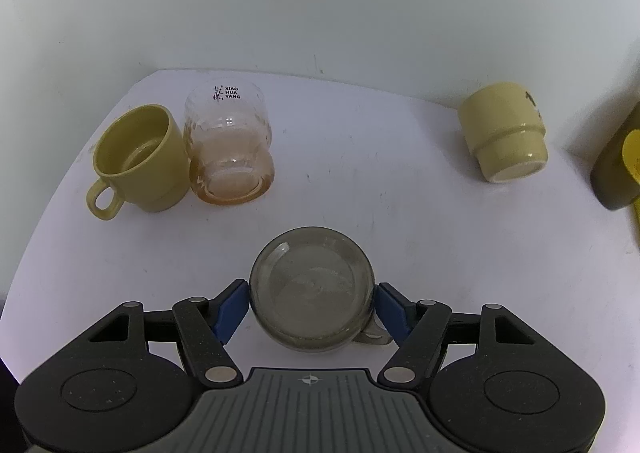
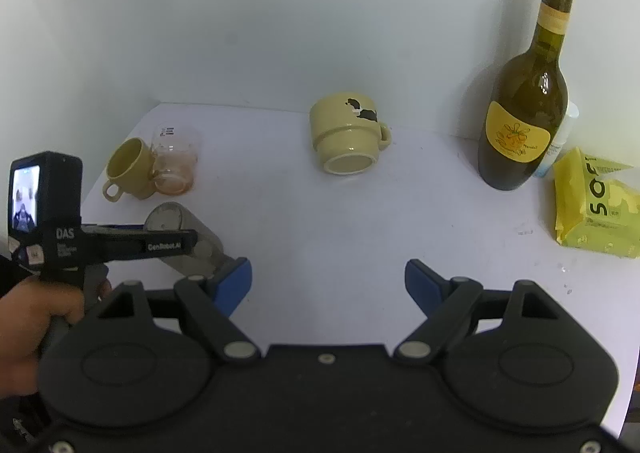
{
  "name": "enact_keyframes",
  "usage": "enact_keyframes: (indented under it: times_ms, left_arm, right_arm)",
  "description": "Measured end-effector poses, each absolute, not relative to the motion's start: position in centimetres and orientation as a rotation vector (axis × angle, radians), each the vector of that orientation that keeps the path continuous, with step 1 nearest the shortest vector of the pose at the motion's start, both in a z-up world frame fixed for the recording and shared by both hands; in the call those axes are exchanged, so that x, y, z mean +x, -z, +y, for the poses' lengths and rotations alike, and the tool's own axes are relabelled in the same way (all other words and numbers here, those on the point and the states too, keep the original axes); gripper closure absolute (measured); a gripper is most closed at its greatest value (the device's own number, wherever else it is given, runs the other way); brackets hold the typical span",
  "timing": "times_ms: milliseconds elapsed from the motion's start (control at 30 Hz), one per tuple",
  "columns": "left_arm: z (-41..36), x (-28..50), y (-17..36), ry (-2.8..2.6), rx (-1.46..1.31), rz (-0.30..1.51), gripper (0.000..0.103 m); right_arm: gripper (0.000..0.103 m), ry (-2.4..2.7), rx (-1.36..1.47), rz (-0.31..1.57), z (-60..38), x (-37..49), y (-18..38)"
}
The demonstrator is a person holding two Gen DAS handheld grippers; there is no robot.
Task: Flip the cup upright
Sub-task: 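Rotate the grey mug with the left tool to turn its opening up, then lower the grey mug onto the table and open the left tool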
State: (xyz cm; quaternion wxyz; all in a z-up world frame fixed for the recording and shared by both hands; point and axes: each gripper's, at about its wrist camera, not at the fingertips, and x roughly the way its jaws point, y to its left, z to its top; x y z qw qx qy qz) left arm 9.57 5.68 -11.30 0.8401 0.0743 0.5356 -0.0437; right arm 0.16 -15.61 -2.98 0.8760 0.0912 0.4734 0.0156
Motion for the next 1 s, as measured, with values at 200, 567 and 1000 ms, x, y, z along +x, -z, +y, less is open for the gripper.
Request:
enact_keyframes:
  times_ms: [200,567,1000]
  left_arm:
    - [5.8,9.6,11.8,0.09,0.147,1.137,0.035]
    - [4.9,10.2,11.7,0.023,0.152,1.144,0.012]
    - [11.3,3.9,4.0,-0.034,-0.033,1.131,0.0]
  right_arm:
    - [0.02,-0.031,0.195,0.993,-15.8,0.1,3.1]
    - [0.02,-0.046,0.182,0.99,-15.6,0.0,3.0]
    - [0.007,-0.144,0.137,1.004,-12.2,2.5,1.0]
